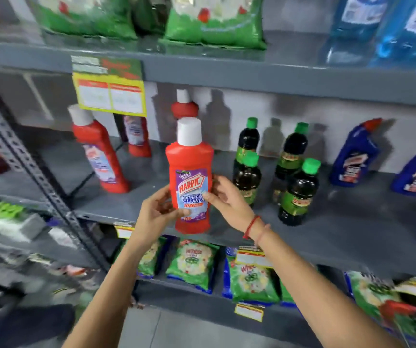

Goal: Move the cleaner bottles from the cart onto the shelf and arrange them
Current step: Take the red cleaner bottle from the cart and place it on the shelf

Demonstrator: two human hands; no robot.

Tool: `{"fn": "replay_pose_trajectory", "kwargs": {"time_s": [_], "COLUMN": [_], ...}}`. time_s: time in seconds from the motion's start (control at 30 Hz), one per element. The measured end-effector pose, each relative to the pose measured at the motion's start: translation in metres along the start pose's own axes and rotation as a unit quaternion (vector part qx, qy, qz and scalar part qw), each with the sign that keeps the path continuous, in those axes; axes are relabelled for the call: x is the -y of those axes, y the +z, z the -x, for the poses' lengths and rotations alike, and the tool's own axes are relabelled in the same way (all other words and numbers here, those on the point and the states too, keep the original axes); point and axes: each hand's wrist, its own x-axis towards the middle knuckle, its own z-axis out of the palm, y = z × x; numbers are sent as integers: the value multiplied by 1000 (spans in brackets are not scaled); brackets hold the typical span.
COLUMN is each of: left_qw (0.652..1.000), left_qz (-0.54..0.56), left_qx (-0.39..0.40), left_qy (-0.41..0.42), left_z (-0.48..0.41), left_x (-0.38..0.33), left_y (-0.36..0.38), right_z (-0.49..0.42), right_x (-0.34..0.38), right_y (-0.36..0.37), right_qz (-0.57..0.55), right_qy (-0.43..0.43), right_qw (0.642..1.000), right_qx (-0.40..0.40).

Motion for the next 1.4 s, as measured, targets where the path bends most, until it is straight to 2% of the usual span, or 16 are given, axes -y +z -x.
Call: {"fn": "replay_pose_trajectory", "kwargs": {"time_s": [0.23, 0.37, 0.83, 0.93, 1.03, 1.1, 1.17, 1.27, 1.4], "left_qw": [999, 999, 995, 990, 964, 949, 961, 985, 956], "left_qz": [-37, -52, -81, -114, -110, -94, -92, -98, -148], "left_qx": [-17, -9, 21, -46, -224, -288, -237, -39, 214], "left_qy": [3, -7, -44, -69, -89, -90, -108, -140, -133], "left_z": [-40, -63, -80, -71, -41, -15, 8, 30, 43], "left_x": [5, 14, 30, 29, 35, 41, 47, 52, 49], "left_y": [-50, -70, -78, -68, -43, -14, 28, 103, 214], "right_z": [-63, -87, -86, -72, -36, 0, 41, 108, 203], "right_x": [1, -3, -15, -12, -9, -8, -10, -16, -32], "right_y": [27, 41, 46, 43, 33, 18, -2, -44, -111], "right_qz": [82, 87, 157, 194, 179, 155, 137, 131, 118], "right_qy": [-9, 12, 46, 51, 42, 49, 66, 96, 151], "right_qw": [996, 996, 986, 976, 975, 976, 973, 955, 910], "right_qx": [26, 20, -35, -80, -124, -144, -173, -248, -368]}}
